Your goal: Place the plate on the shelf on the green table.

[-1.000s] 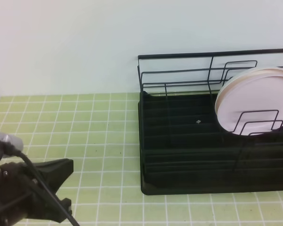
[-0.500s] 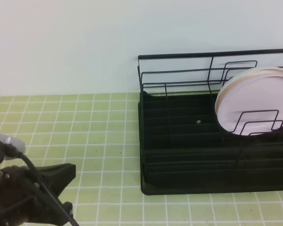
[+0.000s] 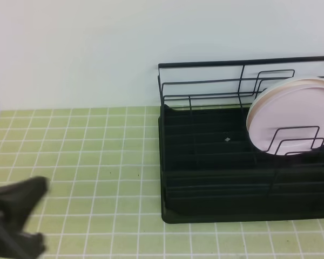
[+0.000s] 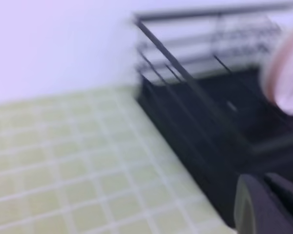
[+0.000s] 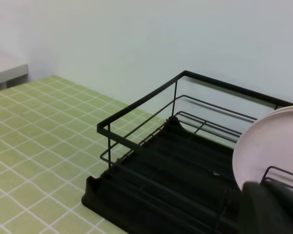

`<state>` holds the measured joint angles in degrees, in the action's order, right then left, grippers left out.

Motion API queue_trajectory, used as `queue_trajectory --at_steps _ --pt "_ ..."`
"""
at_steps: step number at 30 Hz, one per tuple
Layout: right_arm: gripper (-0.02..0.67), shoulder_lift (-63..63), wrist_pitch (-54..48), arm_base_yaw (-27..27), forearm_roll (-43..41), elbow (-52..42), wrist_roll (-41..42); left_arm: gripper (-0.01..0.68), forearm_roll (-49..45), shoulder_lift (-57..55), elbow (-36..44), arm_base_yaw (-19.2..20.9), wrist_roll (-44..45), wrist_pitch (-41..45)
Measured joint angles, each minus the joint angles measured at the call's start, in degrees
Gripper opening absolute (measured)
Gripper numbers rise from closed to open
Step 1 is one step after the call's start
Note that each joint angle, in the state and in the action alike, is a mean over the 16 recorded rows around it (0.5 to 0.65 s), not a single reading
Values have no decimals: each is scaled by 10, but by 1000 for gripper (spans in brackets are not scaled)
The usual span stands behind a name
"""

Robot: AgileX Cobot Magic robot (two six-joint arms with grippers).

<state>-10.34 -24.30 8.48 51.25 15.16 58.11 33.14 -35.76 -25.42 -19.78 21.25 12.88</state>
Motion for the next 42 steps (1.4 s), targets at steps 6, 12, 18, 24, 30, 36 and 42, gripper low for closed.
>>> queue_trajectory --at_steps 6,12,18,24,30,36,42 --pt "-2 0 0 0 0 0 0 -2 -9 79 35 62 11 -31" --pt "-2 0 0 0 0 0 0 -2 -21 124 78 94 14 -92" --pt "-2 0 0 0 0 0 0 -2 -60 144 117 98 -22 -149" --pt "-2 0 0 0 0 0 0 -2 -130 177 144 102 -85 -121" --pt "-3 0 0 0 0 0 0 -2 -218 239 162 120 -179 -27" --pt "-3 0 0 0 0 0 0 -2 -271 310 202 140 -254 28" --pt "-3 0 0 0 0 0 1 -2 -287 358 245 153 -299 42"
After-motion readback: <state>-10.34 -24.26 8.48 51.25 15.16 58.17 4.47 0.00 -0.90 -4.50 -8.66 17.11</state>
